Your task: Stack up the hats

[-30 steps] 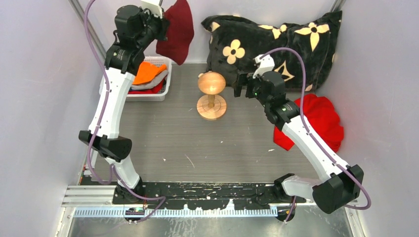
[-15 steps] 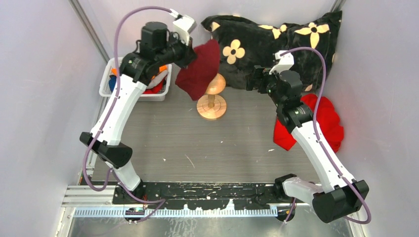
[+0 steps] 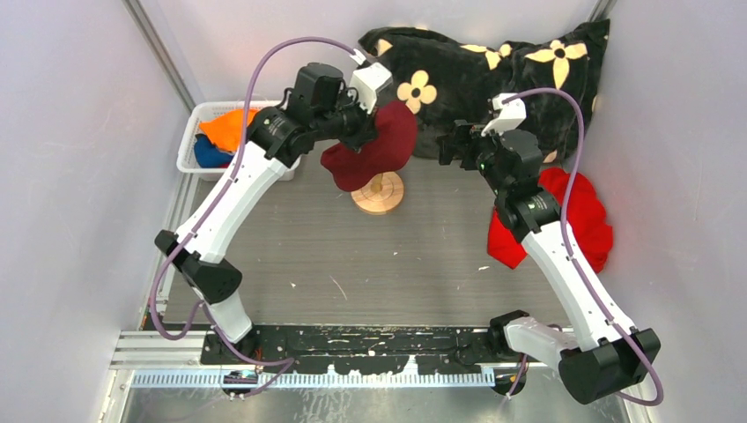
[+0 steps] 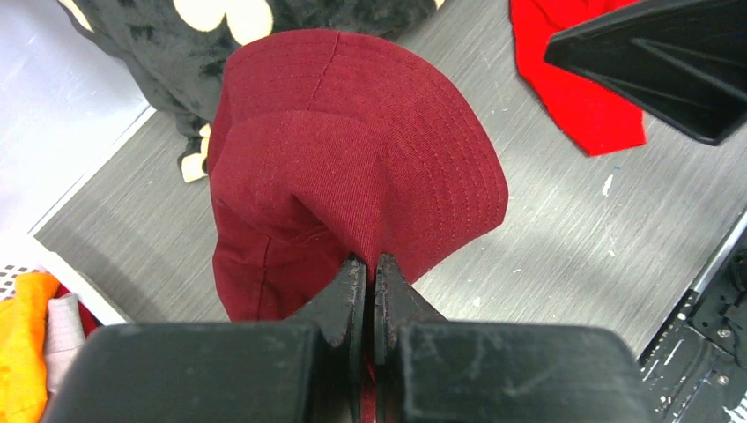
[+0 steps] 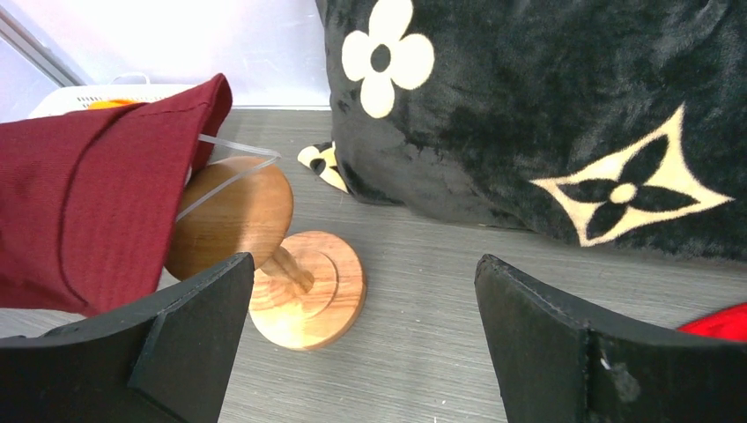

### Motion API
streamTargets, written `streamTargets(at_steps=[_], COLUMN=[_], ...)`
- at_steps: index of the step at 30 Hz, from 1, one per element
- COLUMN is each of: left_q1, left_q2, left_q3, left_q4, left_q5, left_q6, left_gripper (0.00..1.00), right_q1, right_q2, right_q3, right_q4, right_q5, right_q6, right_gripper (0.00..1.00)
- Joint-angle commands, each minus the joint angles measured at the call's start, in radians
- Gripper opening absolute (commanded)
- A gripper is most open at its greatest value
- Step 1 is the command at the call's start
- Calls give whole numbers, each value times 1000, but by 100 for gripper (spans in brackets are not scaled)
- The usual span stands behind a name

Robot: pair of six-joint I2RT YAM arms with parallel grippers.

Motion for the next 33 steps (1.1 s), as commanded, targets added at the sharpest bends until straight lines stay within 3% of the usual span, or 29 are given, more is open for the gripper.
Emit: streamTargets(at_steps=[1, 23, 25, 28, 29, 33], left_q1=[-2, -1, -2, -2, -2, -2], left_q2=[28, 329, 335, 338, 332, 261], left_q3=[20, 270, 267, 249, 235, 128], left_q4=[30, 93, 93, 92, 99, 176], left_q5=[-37, -23, -7, 20, 25, 23], left_q6=[33, 57, 51, 38, 31, 2], left_gripper=[0, 0, 9, 46, 54, 65], right_q1=[-4, -36, -39, -42, -43, -45], right_q2=[-35, 8, 11, 16, 17, 27], right_q3=[2, -9, -12, -18, -21, -32], right_q4=[55, 59, 59, 65, 69, 81], right_q5=[-10, -21, -26, -37, -43, -60], right_q6=[5, 10, 13, 21, 23, 34], right_gripper=[100, 100, 100, 100, 100, 100])
